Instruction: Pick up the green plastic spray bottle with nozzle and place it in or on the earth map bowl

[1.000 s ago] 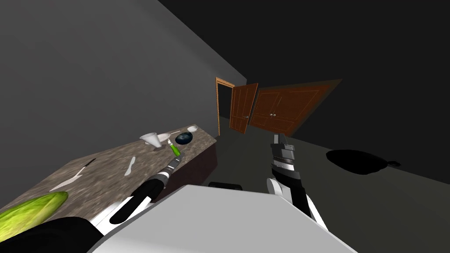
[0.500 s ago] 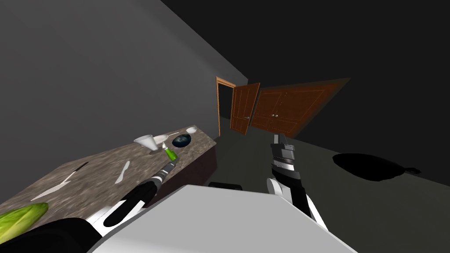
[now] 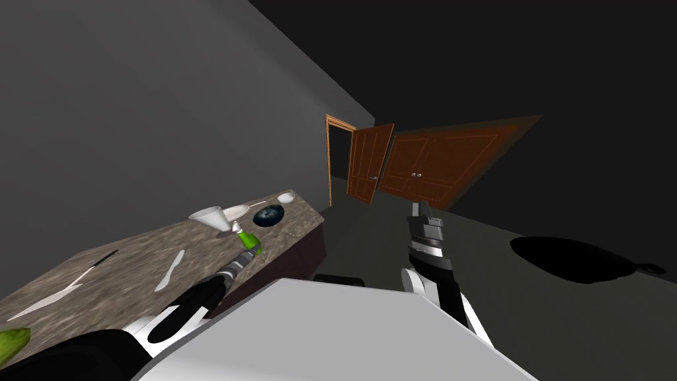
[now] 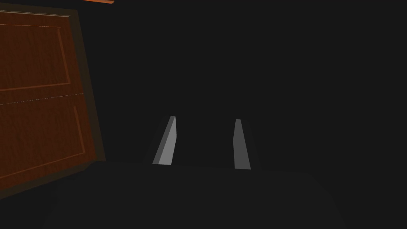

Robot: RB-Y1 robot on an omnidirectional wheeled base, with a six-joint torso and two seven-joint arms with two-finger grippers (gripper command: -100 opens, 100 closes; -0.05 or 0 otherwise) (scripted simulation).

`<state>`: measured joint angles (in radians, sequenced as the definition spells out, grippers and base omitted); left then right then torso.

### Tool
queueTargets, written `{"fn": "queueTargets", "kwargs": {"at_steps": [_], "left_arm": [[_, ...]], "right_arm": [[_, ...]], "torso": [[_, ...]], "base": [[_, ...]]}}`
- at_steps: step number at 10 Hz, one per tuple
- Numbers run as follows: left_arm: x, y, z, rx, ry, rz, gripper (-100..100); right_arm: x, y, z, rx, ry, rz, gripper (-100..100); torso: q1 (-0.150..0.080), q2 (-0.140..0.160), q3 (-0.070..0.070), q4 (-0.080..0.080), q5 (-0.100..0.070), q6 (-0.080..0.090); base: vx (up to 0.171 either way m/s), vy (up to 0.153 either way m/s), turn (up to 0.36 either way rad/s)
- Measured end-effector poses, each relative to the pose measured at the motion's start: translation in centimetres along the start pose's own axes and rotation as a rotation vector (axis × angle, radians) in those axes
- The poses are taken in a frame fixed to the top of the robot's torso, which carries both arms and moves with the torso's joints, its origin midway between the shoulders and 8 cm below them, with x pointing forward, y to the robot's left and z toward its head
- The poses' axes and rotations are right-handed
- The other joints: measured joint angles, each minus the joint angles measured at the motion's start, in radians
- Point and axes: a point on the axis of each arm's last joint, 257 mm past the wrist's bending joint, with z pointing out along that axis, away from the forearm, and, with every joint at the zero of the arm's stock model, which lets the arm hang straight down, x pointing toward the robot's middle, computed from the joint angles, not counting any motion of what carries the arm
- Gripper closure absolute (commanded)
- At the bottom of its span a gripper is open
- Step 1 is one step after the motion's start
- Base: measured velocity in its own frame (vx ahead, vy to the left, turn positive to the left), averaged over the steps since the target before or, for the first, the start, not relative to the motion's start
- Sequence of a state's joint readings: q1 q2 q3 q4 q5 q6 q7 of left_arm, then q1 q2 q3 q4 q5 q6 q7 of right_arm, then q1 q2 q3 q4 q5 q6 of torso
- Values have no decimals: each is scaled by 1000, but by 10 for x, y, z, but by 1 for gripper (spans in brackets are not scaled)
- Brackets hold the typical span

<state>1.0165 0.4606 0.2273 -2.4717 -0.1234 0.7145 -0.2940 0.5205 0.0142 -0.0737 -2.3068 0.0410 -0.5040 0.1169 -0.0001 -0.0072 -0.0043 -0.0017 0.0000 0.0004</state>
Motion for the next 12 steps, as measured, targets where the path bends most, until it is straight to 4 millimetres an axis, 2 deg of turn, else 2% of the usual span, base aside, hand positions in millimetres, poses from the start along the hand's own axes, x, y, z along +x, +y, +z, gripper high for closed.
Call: {"fn": "queueTargets", "kwargs": {"at_steps": [5, 8, 9, 10, 12], "left_arm": [[-15, 48, -10, -159, 0, 145, -100], [-26, 54, -20, -193, -9, 209, -100], [-27, 54, -20, -196, -9, 213, 0], [-27, 54, -20, -196, -9, 212, -100], [-27, 59, -13, -203, -12, 206, -100]], "right_arm": [[0, 0, 0, 0, 0, 0, 0], [0, 0, 0, 0, 0, 0, 0], [0, 0, 0, 0, 0, 0, 0], [0, 0, 0, 0, 0, 0, 0], [0, 0, 0, 0, 0, 0, 0]], "torso": [[0, -1, -1, 0, 0, 0], [1, 2, 1, 0, 0, 0], [1, 4, 2, 1, 0, 0], [1, 6, 3, 1, 0, 0], [3, 7, 4, 1, 1, 0]], "base": [[123, -8, 32], [62, -1, 16], [6, 0, -1], [9, 10, -71], [15, 28, -41]]}}
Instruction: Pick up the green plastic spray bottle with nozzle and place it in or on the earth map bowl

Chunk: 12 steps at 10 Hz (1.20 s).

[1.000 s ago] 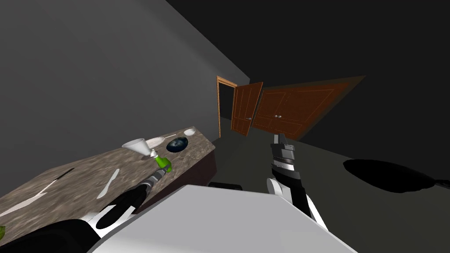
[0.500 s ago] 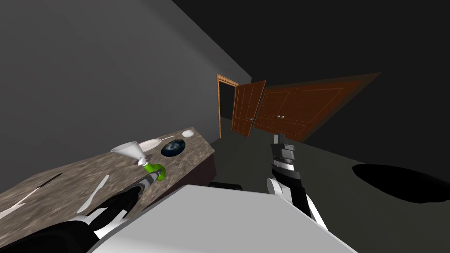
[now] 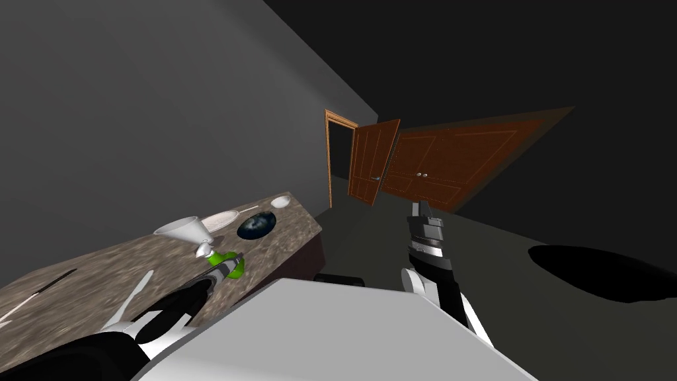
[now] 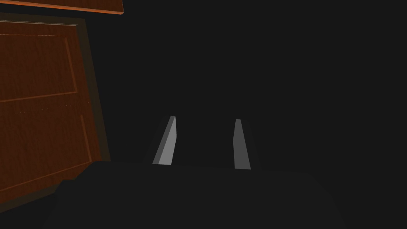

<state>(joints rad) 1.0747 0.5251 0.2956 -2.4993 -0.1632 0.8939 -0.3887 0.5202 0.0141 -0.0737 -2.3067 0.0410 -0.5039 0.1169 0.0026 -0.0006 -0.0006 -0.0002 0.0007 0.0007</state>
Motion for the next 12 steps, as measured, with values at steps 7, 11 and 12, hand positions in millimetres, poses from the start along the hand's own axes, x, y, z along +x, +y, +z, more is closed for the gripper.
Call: {"fn": "queueTargets", "kwargs": {"at_steps": [7, 11, 12], "left_arm": [[2, 2, 4, -4, -1, -3, 0], [0, -2, -5, 4, 1, 4, 0], [0, -2, -4, 4, 1, 3, 100]], "right_arm": [[0, 0, 0, 0, 0, 0, 0], [0, 0, 0, 0, 0, 0, 0], [0, 0, 0, 0, 0, 0, 0]], "torso": [[-1, 1, 1, 0, 0, 0], [-3, 2, 1, 0, -1, 0], [-2, 1, 1, 0, -1, 0]], "base": [[1, 2, -1], [-9, -18, 38], [-39, -4, -73]]}}
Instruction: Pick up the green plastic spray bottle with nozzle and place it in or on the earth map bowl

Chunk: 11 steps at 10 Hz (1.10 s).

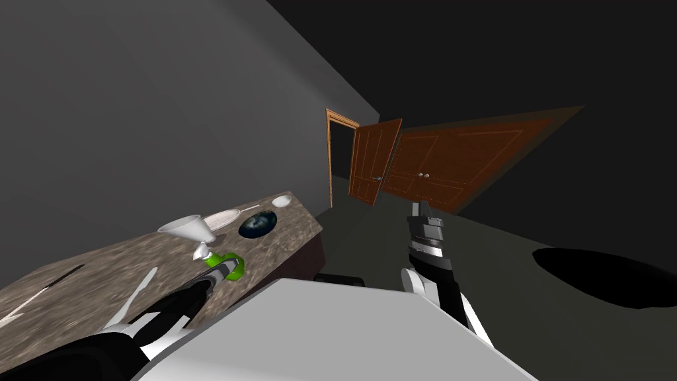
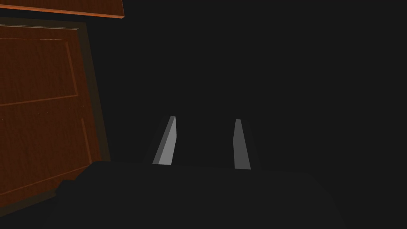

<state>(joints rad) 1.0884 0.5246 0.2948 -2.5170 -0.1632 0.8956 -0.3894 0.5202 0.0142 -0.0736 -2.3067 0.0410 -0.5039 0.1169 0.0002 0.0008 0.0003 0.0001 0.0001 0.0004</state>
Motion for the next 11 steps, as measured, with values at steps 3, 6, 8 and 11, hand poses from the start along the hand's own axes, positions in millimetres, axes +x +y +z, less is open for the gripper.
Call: {"fn": "queueTargets", "kwargs": {"at_steps": [3, 6, 8, 11], "left_arm": [[-17, 7, 9, -20, -18, -7, 100], [-40, 11, 18, -30, -42, -19, 100], [-61, 14, 21, -37, -62, -31, 100], [-95, 18, 19, -46, -93, -49, 100]], "right_arm": [[0, 0, 0, 0, 0, 0, 0], [0, 0, 0, 0, 0, 0, 0], [0, 0, 0, 0, 0, 0, 0], [0, 0, 0, 0, 0, 0, 0]], "torso": [[1, 4, 2, 1, 0, 0], [1, 2, 2, 1, -1, 1], [1, 3, 2, 1, -1, 1], [0, 3, 2, 1, -1, 2]], "base": [[-65, -3, -90], [-49, 2, -104], [-58, 8, -117], [-53, 11, -115]]}}
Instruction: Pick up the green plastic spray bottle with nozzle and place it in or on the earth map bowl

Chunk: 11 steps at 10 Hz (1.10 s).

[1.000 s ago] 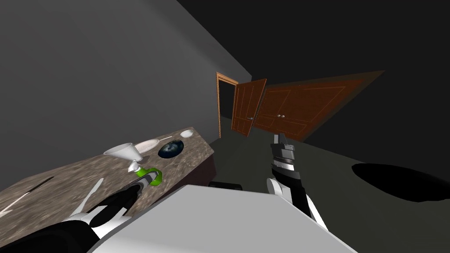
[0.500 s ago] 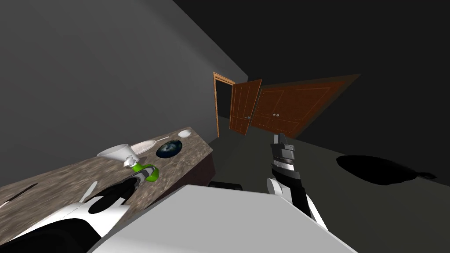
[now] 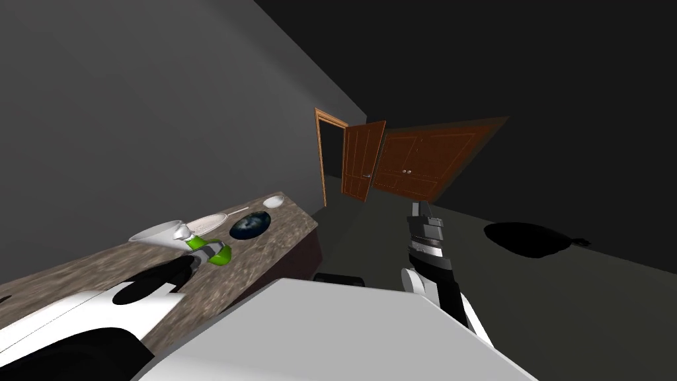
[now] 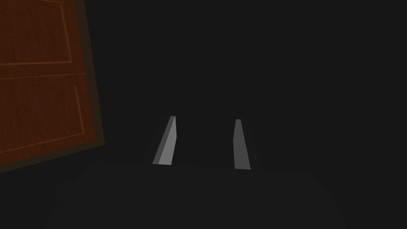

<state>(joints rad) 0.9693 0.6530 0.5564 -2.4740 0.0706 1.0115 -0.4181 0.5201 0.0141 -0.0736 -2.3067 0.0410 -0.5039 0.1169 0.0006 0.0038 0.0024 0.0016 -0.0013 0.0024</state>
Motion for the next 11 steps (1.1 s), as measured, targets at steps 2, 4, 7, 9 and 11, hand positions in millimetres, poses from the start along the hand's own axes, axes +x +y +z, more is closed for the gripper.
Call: {"fn": "queueTargets", "kwargs": {"at_steps": [2, 4, 7, 9, 11], "left_arm": [[-21, 5, 1, -11, -18, -16, 100], [-42, 9, 1, -21, -33, -33, 100], [-72, 13, -4, -39, -48, -59, 100], [-90, 17, -8, -53, -50, -74, 100], [-101, 20, -14, -68, -50, -87, 100]], "right_arm": [[0, 0, 0, 0, 0, 0, 0], [0, 0, 0, 0, 0, 0, 0], [0, 0, 0, 0, 0, 0, 0], [0, 0, 0, 0, 0, 0, 0], [0, 0, 0, 0, 0, 0, 0]], "torso": [[1, 0, 0, 0, 1, -1], [2, 0, 0, 0, 1, -1], [3, -2, -1, 0, 1, -2], [3, -3, -2, 0, 1, -2], [2, -5, -3, -1, 1, -2]], "base": [[-42, 29, -126], [-33, 37, -122], [-10, 47, -107], [8, 43, -115], [23, 31, -98]]}}
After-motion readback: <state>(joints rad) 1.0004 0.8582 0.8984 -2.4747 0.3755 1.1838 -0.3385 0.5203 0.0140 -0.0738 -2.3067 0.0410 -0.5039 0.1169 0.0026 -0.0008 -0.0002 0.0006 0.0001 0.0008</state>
